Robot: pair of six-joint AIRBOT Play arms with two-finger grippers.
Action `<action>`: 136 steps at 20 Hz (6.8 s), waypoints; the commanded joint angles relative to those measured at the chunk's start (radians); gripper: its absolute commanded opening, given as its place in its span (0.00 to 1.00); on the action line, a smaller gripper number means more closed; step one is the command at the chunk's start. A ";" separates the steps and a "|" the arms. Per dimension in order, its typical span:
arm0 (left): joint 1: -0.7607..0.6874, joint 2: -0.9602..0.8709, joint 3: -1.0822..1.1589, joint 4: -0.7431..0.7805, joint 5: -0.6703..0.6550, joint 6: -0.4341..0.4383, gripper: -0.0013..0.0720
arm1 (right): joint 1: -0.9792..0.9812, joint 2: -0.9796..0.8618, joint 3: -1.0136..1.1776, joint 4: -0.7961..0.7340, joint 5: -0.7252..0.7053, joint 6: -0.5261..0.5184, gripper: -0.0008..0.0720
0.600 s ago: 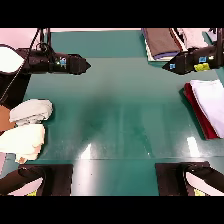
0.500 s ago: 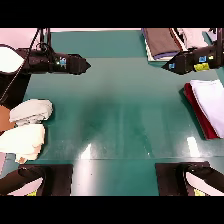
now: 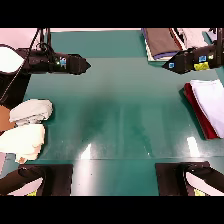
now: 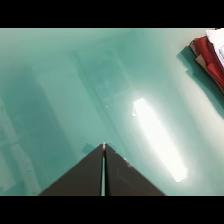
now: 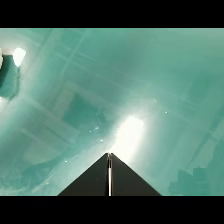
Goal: Fold the shirts.
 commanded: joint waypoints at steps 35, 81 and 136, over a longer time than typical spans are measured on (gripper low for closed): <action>0.063 0.232 0.276 0.482 -0.229 -0.051 0.05 | -0.123 0.154 0.002 0.009 -0.232 0.000 0.04; 0.234 -0.328 -0.023 -0.029 -0.062 0.072 0.05 | -0.438 0.254 -0.693 0.002 0.080 -0.001 0.58; 0.414 -0.473 0.335 0.059 -0.320 0.056 0.68 | -0.317 -0.357 -0.055 -0.201 -0.015 0.102 0.48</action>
